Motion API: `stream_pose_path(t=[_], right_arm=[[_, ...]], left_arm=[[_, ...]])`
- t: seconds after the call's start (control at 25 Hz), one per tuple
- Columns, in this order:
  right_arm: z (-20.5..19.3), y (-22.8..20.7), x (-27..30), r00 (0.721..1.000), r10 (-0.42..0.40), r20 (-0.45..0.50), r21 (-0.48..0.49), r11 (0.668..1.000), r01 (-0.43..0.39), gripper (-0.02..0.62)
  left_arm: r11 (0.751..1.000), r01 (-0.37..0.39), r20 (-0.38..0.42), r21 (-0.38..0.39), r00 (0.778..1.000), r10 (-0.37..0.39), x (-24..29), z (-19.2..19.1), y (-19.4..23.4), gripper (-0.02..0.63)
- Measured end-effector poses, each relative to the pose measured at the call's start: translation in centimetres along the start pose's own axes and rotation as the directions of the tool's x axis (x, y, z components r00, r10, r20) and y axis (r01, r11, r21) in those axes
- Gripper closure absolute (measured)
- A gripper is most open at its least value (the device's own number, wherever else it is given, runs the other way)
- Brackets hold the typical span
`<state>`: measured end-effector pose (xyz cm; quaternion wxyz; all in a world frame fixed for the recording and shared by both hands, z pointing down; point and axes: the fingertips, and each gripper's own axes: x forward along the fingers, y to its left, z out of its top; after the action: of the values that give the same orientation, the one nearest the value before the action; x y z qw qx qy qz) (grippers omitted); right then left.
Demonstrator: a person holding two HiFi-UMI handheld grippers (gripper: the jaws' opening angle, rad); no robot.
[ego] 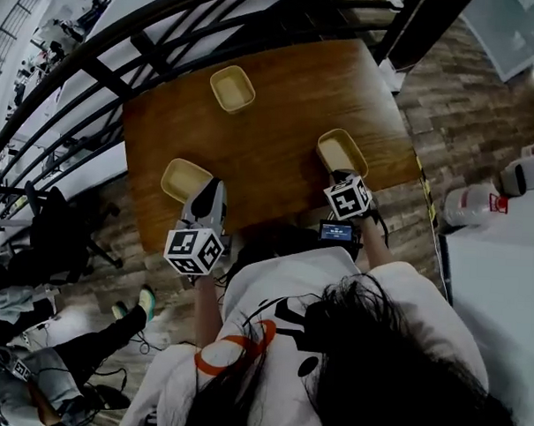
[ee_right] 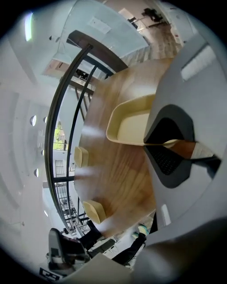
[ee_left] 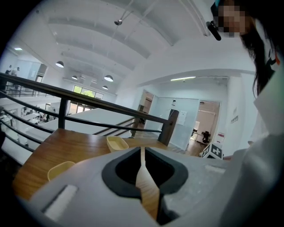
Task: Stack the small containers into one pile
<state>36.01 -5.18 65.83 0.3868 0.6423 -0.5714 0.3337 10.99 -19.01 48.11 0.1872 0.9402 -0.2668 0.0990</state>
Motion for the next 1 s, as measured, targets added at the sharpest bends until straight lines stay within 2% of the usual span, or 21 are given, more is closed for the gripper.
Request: stream_pose_path(t=[0.28,0.44,0.64,0.88,1.0], right_arm=[[6.3,3.7,-1.9,0.981,0.152,0.120,-0.165,0.978,-0.132,0.552],[10.2,7.5,-2.4,0.957,0.234,0.172,-0.280,0.943,-0.181,0.552],[14.9,14.4,-2.8,0.914,0.343,0.216,-0.390,0.889,-0.241,0.552],[19.2,23.8,-4.0,0.863,0.447,0.233,-0.486,0.822,-0.295,0.552],[20.4,28.2,-4.4,0.855,0.468,0.225,-0.512,0.803,-0.305,0.552]], left_arm=[[0.986,-0.158,0.012,-0.043,0.987,0.159,-3.2,-1.7,1.3,0.603],[0.970,-0.238,0.006,-0.057,0.971,0.239,-5.8,-2.6,2.1,0.603],[0.939,-0.334,0.020,-0.081,0.941,0.337,-9.8,-3.2,4.4,0.602],[0.918,-0.384,0.037,-0.099,0.920,0.389,-13.5,-3.0,7.2,0.603],[0.916,-0.384,0.047,-0.113,0.919,0.391,-15.0,-2.9,8.9,0.601]])
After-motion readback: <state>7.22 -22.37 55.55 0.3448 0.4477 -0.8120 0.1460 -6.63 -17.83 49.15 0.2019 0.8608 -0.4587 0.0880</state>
